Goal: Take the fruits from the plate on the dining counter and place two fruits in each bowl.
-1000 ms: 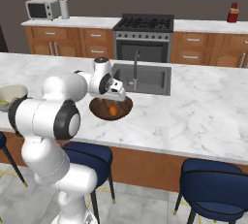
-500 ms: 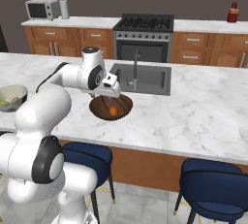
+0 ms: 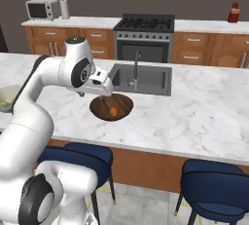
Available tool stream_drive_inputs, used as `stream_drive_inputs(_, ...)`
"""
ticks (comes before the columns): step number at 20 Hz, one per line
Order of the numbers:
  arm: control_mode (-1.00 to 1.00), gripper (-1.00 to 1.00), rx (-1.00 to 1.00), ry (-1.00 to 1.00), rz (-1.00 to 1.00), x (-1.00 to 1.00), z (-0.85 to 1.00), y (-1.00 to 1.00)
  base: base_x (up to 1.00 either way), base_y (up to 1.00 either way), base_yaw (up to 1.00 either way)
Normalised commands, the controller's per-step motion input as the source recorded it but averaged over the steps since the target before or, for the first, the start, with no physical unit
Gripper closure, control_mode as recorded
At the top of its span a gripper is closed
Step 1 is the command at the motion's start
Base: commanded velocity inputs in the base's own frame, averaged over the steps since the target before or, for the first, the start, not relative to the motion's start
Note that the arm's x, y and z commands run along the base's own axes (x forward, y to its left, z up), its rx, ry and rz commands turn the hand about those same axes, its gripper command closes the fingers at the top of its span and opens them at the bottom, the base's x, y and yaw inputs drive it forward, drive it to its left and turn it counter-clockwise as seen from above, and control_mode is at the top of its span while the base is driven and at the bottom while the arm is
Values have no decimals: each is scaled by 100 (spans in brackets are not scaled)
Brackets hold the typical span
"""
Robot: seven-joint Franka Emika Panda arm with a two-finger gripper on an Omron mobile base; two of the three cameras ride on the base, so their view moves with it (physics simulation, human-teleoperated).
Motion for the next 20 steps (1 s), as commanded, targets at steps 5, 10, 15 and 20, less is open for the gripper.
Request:
stream_drive_inputs(5,-100,-100,0,0,0,-55,38,15,0,0,0)
stream_drive_inputs(10,-100,-100,0,0,0,-29,1,-1,0,0,0)
stream_drive_inputs(15,-100,-100,0,0,0,-21,0,-1,0,0,0)
stream_drive_inputs(20,100,-100,0,0,0,-7,0,0,-18,-1,0)
